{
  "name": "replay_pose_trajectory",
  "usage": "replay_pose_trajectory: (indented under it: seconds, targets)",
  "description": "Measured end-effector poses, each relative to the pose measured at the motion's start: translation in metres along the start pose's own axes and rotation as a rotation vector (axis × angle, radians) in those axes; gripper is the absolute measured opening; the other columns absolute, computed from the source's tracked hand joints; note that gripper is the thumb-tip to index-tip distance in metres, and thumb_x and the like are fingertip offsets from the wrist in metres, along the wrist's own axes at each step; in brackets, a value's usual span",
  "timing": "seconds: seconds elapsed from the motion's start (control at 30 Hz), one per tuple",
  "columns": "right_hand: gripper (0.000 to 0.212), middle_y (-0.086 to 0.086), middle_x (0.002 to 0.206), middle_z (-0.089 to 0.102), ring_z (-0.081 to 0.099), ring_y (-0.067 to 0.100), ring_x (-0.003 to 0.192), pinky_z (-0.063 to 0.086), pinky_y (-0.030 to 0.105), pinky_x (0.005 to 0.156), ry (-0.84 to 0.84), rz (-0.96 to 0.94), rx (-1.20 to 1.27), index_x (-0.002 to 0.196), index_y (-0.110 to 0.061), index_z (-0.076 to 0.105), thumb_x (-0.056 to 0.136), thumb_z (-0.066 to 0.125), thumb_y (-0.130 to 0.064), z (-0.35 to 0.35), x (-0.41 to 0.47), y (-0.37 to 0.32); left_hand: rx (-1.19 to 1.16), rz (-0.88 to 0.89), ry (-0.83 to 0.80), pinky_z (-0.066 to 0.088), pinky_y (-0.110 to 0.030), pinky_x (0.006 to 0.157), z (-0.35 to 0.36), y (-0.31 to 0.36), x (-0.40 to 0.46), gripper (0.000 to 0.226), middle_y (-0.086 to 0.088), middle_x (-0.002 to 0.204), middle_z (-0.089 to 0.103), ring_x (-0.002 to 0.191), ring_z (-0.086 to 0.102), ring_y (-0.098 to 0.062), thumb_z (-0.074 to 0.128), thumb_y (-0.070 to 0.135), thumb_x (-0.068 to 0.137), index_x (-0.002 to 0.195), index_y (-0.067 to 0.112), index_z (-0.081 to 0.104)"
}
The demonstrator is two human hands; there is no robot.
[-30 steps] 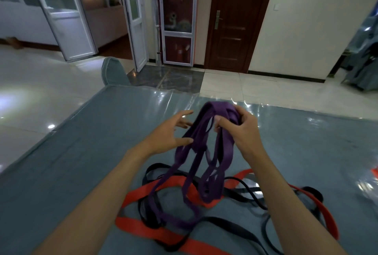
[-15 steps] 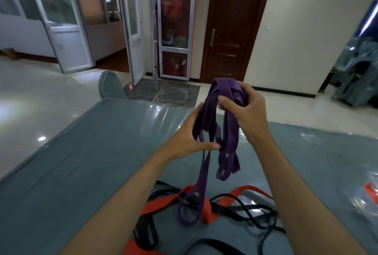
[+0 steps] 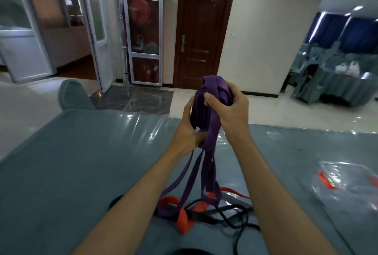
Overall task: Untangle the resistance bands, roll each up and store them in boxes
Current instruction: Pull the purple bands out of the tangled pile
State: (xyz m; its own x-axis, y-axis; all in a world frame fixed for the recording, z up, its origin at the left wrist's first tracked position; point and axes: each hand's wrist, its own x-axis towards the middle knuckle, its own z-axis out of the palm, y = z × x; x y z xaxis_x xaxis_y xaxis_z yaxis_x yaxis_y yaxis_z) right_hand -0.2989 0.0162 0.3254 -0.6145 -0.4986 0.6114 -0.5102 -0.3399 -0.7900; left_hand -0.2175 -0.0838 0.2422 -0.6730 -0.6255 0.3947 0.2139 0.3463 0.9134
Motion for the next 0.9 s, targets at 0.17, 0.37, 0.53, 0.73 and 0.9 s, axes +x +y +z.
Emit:
replay_pose_trajectory:
  seconds: [0.17,0.37,0.53,0.73,0.9]
  targets:
    - [0.049,0.005,0.111,0.075,0.073,0.020,0.100,0.063,0.031,0.085,0.117,-0.006,-0.074,0.127,-0.009,0.068,0.084,0.088,-0.021,-0.059,0.005,0.001,-0.142,-0.019,-0.048,0.059,-0.042,0.101,0.058,0.006,0.013,0.079,0.009,0.131,0.068,0.123,0.068,-0.015,0.092,0.028,0.068,0.136,0.043,0.055]
    - [0.048,0.006,0.109,0.076,0.075,0.025,0.099,0.064,0.045,0.088,0.225,0.019,-0.165,0.125,-0.011,0.069,0.083,0.088,-0.022,-0.152,0.011,-0.002,-0.149,-0.046,-0.209,0.063,-0.036,0.091,0.148,0.027,0.026,0.066,0.018,0.114,0.073,0.108,0.072,-0.006,0.089,0.033,0.072,0.125,0.053,0.054]
    - [0.043,0.005,0.105,0.077,0.075,0.026,0.095,0.064,0.045,0.086,0.317,0.006,-0.224,0.120,-0.018,0.071,0.082,0.089,-0.025,-0.237,0.018,-0.012,-0.165,-0.030,-0.377,0.063,-0.032,0.089,0.232,0.056,0.032,0.060,0.006,0.118,0.072,0.106,0.072,-0.008,0.081,0.011,0.088,0.138,0.029,0.052]
    - [0.043,-0.001,0.104,0.075,0.073,0.016,0.094,0.061,0.029,0.082,0.291,0.060,-0.309,0.119,-0.019,0.070,0.082,0.087,-0.032,-0.328,0.016,0.009,-0.231,-0.163,-0.465,0.064,-0.038,0.087,0.323,0.066,0.017,0.051,-0.003,0.123,0.069,0.103,0.075,-0.017,0.073,0.006,0.096,0.139,0.022,0.051]
    - [0.046,-0.008,0.099,0.076,0.072,0.009,0.089,0.057,0.018,0.075,0.199,0.222,-0.346,0.115,-0.021,0.072,0.078,0.086,-0.044,-0.386,-0.002,0.067,-0.214,-0.346,-0.461,0.063,-0.050,0.090,0.385,0.031,-0.011,0.051,-0.013,0.132,0.065,0.115,0.070,-0.036,0.070,0.005,0.099,0.142,0.020,0.047]
